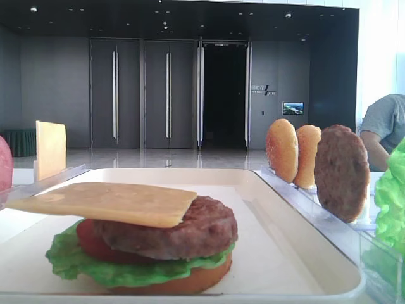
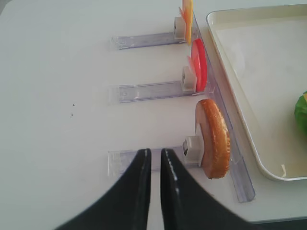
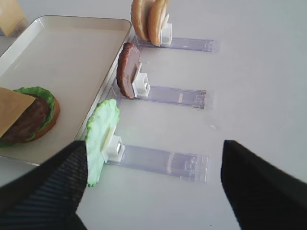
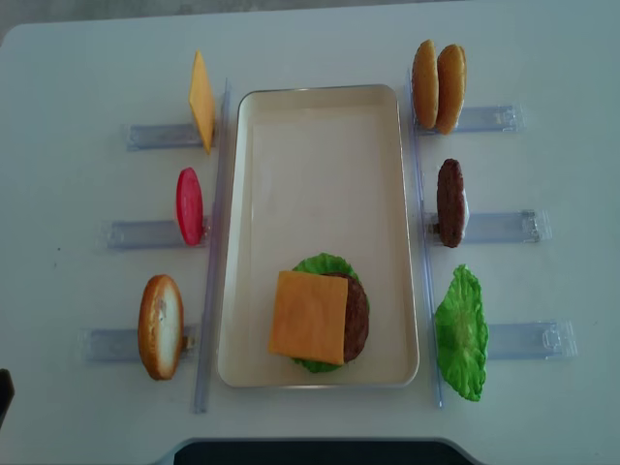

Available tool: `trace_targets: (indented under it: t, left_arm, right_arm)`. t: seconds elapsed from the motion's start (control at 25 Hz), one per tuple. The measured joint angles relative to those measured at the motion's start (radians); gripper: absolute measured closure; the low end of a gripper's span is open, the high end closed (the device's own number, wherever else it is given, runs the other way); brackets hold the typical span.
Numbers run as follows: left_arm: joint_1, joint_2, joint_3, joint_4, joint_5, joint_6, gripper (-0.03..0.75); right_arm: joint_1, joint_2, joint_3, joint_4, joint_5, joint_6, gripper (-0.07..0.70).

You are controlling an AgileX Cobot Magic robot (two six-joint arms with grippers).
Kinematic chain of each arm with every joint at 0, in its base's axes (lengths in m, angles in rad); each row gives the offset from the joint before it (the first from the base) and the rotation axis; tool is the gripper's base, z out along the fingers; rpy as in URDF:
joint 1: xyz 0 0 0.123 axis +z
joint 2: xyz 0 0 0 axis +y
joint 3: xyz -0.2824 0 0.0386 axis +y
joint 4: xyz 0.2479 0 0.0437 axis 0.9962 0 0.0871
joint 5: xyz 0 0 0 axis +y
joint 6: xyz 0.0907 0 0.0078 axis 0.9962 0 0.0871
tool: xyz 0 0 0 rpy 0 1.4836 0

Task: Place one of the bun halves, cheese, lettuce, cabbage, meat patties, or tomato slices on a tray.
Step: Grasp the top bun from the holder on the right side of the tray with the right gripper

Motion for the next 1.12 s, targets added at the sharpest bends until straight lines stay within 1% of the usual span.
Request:
trace_targets:
  t: [0.04,0.16,0.24,0.32,0.68,0.76,1.0,1.04,1.12]
  left_arm:
    - [0.000,0.000,0.000,0.000,0.000,0.000,0.204]
    - [0.000,0.000,0.000,0.000,0.000,0.000,0.204]
    - [0.000,0.000,0.000,-0.001,0.000,0.000,0.267]
    - [0.000,0.000,0.000,-0.001,0.000,0.000,0.365]
    - [0.000,0.000,0.000,-0.001,0.000,0.000,0.680]
    - [0.000,0.000,0.000,-0.001,0.000,0.000,0.701]
    - [0.000,0.000,0.000,-0.001,0.000,0.000,0.701]
    - [0.000,0.000,0.000,-0.001,0.000,0.000,0.715]
    - [0.000,0.000,0.000,-0.001,0.000,0.000,0.715]
  right_arm:
    - [0.000,0.000,0.000,0.000,0.000,0.000,0.090]
    - [0.000,0.000,0.000,0.000,0.000,0.000,0.090]
    - [0.000,0.000,0.000,0.000,0.000,0.000,0.090]
    - [0.000,0.000,0.000,0.000,0.000,0.000,0.090]
    - [0.000,0.000,0.000,0.000,0.000,0.000,0.090]
    - [0.000,0.000,0.000,0.000,0.000,0.000,0.090]
    - [0.000,0.000,0.000,0.000,0.000,0.000,0.090]
    - [0.000,0.000,0.000,0.000,0.000,0.000,0.090]
    - [0.000,0.000,0.000,0.000,0.000,0.000,0.090]
